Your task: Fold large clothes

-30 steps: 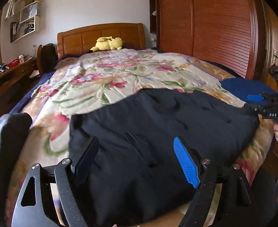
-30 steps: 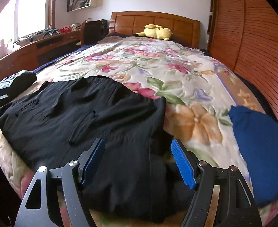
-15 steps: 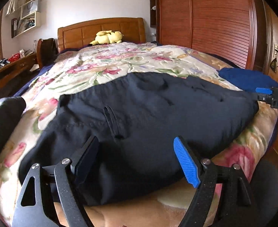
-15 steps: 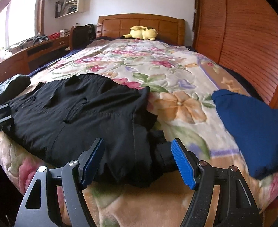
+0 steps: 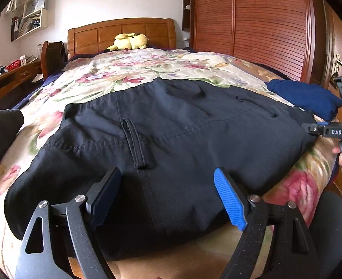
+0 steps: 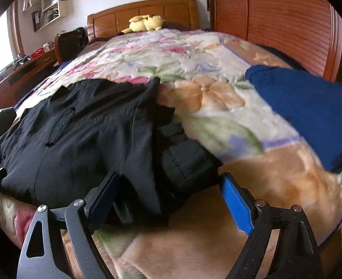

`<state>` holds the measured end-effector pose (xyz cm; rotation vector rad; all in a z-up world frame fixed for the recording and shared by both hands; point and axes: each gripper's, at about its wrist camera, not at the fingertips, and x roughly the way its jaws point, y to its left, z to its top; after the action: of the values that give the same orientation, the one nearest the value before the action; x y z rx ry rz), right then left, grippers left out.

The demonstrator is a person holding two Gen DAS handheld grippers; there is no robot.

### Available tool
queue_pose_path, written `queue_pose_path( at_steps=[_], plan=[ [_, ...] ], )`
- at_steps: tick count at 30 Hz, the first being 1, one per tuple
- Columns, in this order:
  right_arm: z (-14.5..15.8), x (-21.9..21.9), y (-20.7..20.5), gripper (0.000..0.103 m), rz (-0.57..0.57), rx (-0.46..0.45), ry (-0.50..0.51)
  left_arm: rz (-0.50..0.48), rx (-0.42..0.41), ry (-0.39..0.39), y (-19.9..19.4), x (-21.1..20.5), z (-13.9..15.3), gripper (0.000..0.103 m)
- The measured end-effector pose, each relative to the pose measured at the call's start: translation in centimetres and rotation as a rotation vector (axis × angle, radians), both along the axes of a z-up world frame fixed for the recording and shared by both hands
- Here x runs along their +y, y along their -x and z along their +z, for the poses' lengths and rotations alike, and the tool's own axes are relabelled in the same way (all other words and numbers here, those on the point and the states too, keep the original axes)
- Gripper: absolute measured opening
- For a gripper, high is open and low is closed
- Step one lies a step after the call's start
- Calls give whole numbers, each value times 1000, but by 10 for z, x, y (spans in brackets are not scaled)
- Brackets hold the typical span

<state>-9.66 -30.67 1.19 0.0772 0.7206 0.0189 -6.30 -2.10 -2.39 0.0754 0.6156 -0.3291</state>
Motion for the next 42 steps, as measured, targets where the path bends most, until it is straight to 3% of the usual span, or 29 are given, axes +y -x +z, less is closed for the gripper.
queue_pose_path(
  at_steps=[13,19,28,32,42],
  plan=[
    [-12,5,-6,88,39,12,-49,-2,-5,5,1,1,-1,83],
    [-15,7,-6,73,75,14,-85,0,-5,3,0,1,-2,83],
    [-11,4,0,28,155,-27,-146,0,-5,3,0,1,-2,83],
    [5,6,9,23,165,-97,-116,0,-3,1,0,1,-1,83],
    [60,31,22,20,239,-255,-55,-2,1,7,5,7,8,83]
  ],
)
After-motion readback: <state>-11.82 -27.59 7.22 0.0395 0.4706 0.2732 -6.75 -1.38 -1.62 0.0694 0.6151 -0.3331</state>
